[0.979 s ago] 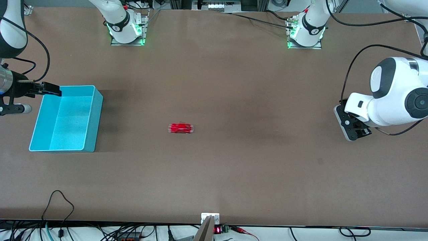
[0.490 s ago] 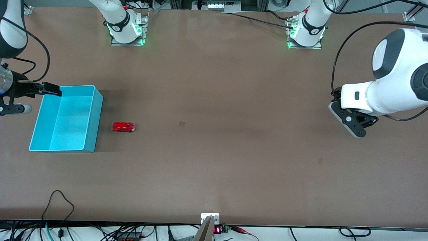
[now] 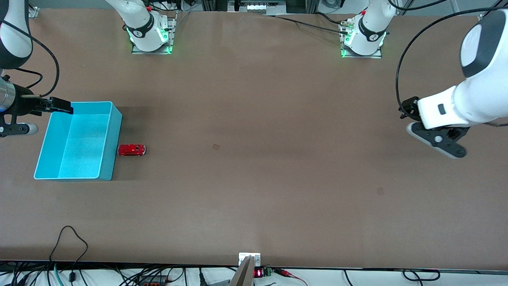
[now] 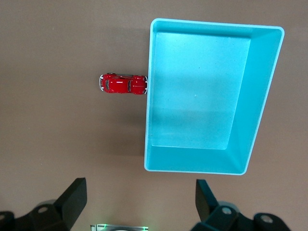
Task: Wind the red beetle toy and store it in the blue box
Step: 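Withdraw the left gripper while the car rolls toward the cyan box, then reach the right gripper down to the car beside the box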
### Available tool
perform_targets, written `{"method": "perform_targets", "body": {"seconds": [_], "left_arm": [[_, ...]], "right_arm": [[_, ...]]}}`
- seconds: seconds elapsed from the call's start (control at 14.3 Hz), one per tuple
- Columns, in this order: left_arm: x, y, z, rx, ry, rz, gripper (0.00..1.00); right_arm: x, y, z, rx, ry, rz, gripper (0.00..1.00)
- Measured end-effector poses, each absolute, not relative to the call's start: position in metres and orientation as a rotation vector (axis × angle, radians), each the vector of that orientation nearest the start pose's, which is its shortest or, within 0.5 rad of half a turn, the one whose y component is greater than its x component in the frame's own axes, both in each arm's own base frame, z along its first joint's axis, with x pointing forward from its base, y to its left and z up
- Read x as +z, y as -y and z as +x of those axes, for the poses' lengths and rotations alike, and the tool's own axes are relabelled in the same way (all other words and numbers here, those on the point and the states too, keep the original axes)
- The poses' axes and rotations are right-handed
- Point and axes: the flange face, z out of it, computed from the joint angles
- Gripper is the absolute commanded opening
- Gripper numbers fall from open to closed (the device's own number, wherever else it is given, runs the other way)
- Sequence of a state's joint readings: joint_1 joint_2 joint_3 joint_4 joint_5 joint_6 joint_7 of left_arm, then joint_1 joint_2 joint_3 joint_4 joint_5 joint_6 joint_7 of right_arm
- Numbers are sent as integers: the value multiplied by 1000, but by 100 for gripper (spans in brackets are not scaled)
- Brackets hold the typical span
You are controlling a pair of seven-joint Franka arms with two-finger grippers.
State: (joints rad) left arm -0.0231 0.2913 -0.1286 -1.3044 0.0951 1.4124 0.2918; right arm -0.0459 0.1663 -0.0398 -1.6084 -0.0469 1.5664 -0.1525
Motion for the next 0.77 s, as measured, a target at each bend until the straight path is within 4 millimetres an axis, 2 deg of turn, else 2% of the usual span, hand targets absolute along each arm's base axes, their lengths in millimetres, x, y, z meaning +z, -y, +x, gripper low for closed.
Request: {"method": "perform_targets", "body": {"seconds": [0.14, 0.28, 0.35, 0.49, 0.63, 0.77], "left_arm": [[587, 65, 604, 235, -354, -3045, 100], [602, 62, 584, 172, -140, -3059, 100], [605, 59, 576, 141, -80, -3075, 100], [604, 41, 565, 86, 4, -3115, 100], [600, 23, 560, 95, 60, -3131, 100], [597, 17, 556, 132, 77, -3131, 100]], "right_arm": [[511, 54, 587, 353, 118, -3146, 100], [510, 54, 586, 365, 119, -3143, 100], [510, 54, 585, 370, 118, -3140, 100], [508, 54, 583, 397, 119, -3133, 100], [507, 53, 581, 423, 123, -3126, 100], [506, 53, 580, 436, 168, -3111, 100]]}}
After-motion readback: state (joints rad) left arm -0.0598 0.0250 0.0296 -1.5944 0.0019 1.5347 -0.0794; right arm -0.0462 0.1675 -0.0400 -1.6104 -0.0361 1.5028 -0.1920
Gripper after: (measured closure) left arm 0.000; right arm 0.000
